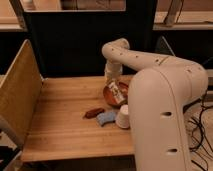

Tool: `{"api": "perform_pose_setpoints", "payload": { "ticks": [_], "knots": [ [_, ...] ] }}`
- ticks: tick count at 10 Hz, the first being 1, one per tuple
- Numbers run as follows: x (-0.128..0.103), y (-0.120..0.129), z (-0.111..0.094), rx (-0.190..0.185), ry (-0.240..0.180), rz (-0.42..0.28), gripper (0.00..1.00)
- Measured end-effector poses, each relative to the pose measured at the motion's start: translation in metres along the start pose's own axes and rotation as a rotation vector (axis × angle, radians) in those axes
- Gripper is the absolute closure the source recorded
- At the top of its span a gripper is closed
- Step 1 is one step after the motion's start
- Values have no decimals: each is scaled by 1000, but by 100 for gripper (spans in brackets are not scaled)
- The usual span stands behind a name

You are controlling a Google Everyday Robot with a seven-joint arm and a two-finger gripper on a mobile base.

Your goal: Push the ceramic bowl across the table

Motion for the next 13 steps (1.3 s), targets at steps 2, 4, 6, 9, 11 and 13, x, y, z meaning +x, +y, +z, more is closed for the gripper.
{"api": "perform_pose_setpoints", "payload": {
  "ticks": [2, 4, 6, 9, 11, 13],
  "knots": [
    [-1, -1, -1, 8, -2, -4, 95],
    [-24, -19, -9, 85, -57, -28, 100],
    [-60, -50, -28, 192, -136, -43, 100],
    [-88, -87, -49, 319, -198, -4, 100],
    [-85, -120, -62, 369, -213, 89, 100],
    [-69, -151, -80, 397, -203, 196, 100]
  ]
}}
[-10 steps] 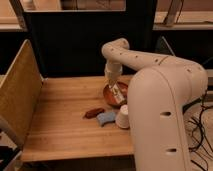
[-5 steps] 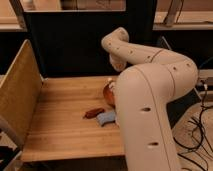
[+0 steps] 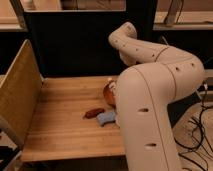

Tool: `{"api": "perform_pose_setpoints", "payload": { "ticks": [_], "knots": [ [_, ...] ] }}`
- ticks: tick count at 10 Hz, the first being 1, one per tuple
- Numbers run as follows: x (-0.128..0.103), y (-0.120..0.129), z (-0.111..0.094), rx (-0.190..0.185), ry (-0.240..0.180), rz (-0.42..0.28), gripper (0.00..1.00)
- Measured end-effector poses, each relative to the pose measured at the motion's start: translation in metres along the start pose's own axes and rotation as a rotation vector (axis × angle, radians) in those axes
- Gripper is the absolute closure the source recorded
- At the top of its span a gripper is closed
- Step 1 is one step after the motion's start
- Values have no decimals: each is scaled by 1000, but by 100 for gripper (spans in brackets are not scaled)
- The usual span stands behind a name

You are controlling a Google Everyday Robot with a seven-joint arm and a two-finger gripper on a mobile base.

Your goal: Push the ceramic bowl across the table

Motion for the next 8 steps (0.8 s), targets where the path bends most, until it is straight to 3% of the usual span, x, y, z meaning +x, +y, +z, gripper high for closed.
{"api": "perform_pose_setpoints", "payload": {
  "ticks": [3, 7, 8],
  "knots": [
    [28, -36, -12, 25, 106, 109, 100],
    [30, -36, -13, 24, 117, 116, 100],
    [36, -29, -2, 1, 134, 117, 100]
  ]
}}
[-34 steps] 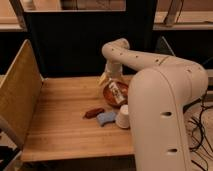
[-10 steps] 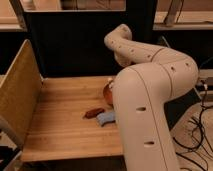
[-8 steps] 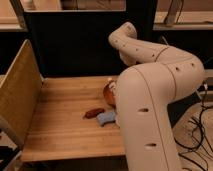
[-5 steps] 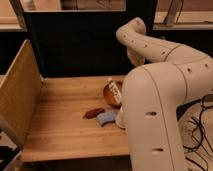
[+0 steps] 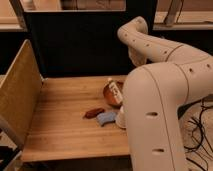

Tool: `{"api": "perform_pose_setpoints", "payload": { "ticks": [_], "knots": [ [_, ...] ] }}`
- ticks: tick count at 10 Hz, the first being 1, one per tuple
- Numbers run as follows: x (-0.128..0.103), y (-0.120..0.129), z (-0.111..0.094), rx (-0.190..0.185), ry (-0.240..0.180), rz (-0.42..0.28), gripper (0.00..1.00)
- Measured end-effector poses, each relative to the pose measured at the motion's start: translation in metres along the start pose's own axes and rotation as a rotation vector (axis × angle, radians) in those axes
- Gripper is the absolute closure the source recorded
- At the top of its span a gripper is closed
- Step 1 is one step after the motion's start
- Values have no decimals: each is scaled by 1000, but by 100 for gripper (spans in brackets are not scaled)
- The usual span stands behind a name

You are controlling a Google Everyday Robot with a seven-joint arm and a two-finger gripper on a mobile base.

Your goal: Push the ceramic bowl across the table

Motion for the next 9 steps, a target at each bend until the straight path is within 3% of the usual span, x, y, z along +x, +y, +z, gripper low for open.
{"api": "perform_pose_setpoints", "payload": {
  "ticks": [3, 6, 9],
  "knots": [
    [16, 9, 38, -63, 73, -17, 100],
    [25, 4, 73, -62, 158, -17, 100],
    [45, 9, 115, -36, 290, -16, 100]
  ]
}}
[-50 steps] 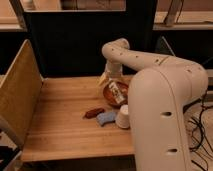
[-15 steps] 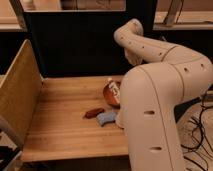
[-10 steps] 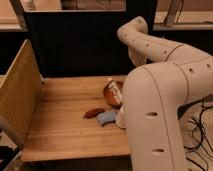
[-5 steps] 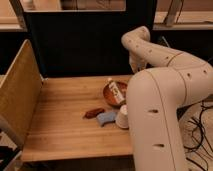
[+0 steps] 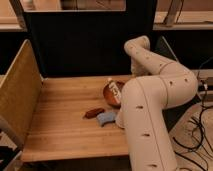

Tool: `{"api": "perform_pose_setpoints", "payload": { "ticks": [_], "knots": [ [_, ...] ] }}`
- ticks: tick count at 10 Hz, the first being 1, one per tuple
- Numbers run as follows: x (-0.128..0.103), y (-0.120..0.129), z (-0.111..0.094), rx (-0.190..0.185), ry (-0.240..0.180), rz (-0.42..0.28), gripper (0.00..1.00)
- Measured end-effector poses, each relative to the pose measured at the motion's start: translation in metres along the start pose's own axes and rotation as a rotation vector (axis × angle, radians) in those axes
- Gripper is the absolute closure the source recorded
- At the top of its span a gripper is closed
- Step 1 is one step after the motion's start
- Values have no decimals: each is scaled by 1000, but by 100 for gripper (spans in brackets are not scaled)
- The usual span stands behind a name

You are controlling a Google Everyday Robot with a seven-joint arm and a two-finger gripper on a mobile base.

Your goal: Push the ceramic bowl across the table

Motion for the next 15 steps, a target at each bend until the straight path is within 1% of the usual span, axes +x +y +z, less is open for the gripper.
{"api": "perform_pose_setpoints", "payload": {
  "ticks": [1, 2, 5, 6, 7, 8, 9, 10, 11, 13, 14, 15],
  "knots": [
    [3, -1, 9, 11, 33, 4, 100],
    [4, -1, 11, 14, 41, 5, 100],
    [3, -1, 10, 14, 38, 3, 100],
    [2, 0, 10, 1, 34, -4, 100],
    [2, 2, 12, -49, 33, -23, 100],
    [2, 2, 13, -126, 31, -39, 100],
    [3, -2, 18, -218, 33, -46, 100],
    [4, -14, 23, -279, 36, -36, 100],
    [8, -27, 30, -326, 53, -29, 100],
    [16, -41, 44, -354, 84, -38, 100],
    [20, -46, 50, -358, 98, -55, 100],
    [21, -42, 49, -358, 101, -80, 100]
  ]
}}
